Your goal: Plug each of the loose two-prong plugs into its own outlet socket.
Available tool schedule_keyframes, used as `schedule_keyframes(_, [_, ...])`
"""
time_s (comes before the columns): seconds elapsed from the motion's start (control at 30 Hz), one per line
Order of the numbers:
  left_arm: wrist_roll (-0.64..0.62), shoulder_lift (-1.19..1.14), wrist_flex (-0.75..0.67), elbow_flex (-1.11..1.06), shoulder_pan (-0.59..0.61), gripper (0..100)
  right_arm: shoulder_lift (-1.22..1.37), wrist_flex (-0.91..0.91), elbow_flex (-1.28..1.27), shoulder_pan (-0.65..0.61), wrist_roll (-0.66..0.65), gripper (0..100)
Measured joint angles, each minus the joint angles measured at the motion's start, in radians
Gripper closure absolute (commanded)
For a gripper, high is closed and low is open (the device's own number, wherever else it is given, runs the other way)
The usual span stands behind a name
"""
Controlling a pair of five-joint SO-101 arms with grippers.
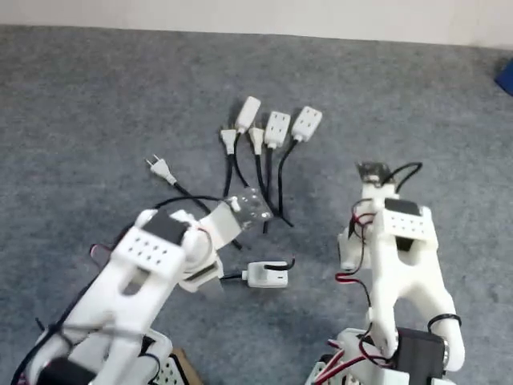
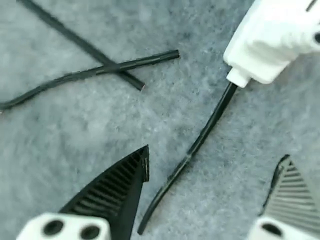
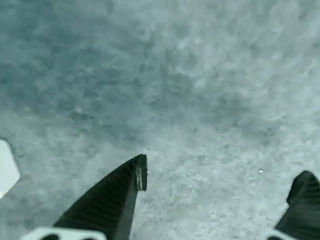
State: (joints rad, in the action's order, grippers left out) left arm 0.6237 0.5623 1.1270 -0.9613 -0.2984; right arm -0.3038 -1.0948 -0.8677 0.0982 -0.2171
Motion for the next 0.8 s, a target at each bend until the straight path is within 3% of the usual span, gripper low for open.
schedule_keyframes(0.23, [0.109, -0.236, -0.069, 0.069, 0.002, 62, 0.000, 0.121, -0.058, 0.101, 0.000, 58.4])
schedule_keyframes(0.43, [0.127, -0.377, -0.103, 0.180, -0.012, 62, 0.000, 0.203, -0.086, 0.109, 0.000, 58.4])
schedule_keyframes(0.63, [0.081, -0.439, 0.005, 0.388, -0.106, 62, -0.031, 0.175, -0.086, -0.005, 0.000, 58.4])
schedule_keyframes(0.8, [0.011, -0.462, 0.074, 0.443, -0.193, 62, -0.252, 0.034, -0.097, -0.095, 0.000, 58.4])
